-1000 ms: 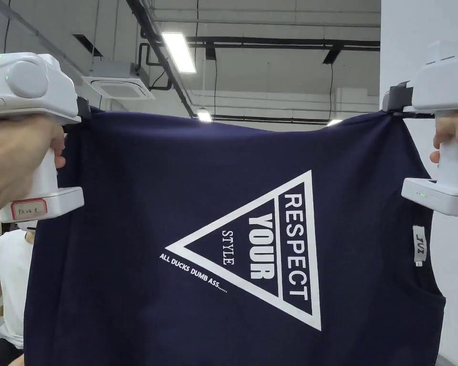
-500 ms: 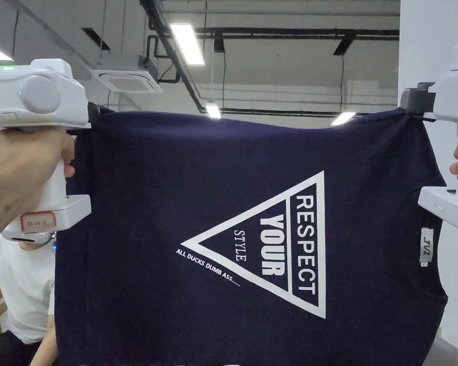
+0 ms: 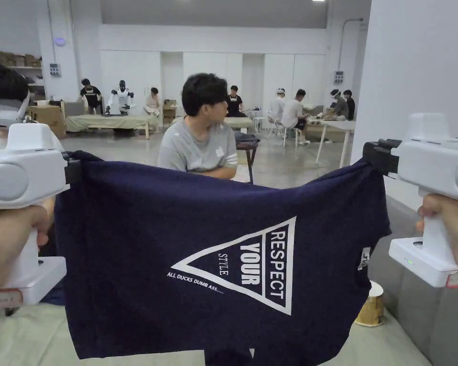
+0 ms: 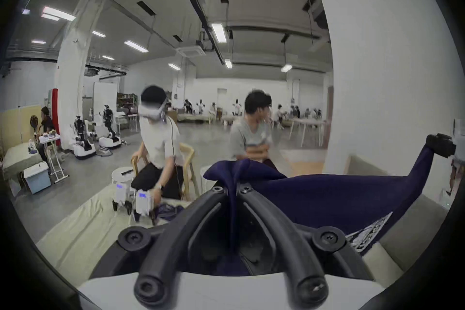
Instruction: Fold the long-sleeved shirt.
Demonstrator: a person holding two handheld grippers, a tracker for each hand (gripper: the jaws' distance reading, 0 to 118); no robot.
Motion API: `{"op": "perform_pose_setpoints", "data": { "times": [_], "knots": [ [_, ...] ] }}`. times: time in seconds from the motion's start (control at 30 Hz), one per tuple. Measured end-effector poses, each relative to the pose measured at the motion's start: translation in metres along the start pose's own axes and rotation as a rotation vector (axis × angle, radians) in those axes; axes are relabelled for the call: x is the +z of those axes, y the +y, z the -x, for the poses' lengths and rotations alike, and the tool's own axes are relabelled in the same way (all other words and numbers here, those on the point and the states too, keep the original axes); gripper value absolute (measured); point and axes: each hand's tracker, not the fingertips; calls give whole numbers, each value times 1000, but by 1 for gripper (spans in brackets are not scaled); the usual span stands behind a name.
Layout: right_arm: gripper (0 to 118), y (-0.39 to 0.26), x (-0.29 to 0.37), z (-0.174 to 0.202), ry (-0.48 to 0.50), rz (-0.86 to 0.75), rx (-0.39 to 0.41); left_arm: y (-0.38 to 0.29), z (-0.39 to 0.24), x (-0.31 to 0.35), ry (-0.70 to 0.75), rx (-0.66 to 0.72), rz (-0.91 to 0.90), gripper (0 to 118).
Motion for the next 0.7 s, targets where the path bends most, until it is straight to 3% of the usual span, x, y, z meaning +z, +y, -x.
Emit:
{"op": "perform_pose_setpoints", "data": {
  "times": [0.13,0.17,0.23,0.47,0.57,0.7],
  "knots": [
    [1,-69,56,-13,14,76,-77,-80,-6,48,-32,35,69,8],
    [1,-83,73,-15,0,87,-65,-98,-8,60,-40,19,109,8],
    [1,-115,108,-23,14,114,-129,-135,-8,92,-65,73,120,8],
    [1,-215,230,-21,49,313,-93,-257,7,200,-133,129,307,8],
    [1,-258,274,-11,58,409,-88,-307,13,238,-140,94,413,8],
    [1,-322,316,-6,68,613,-160,-359,25,276,-163,82,595,8]
  ]
}}
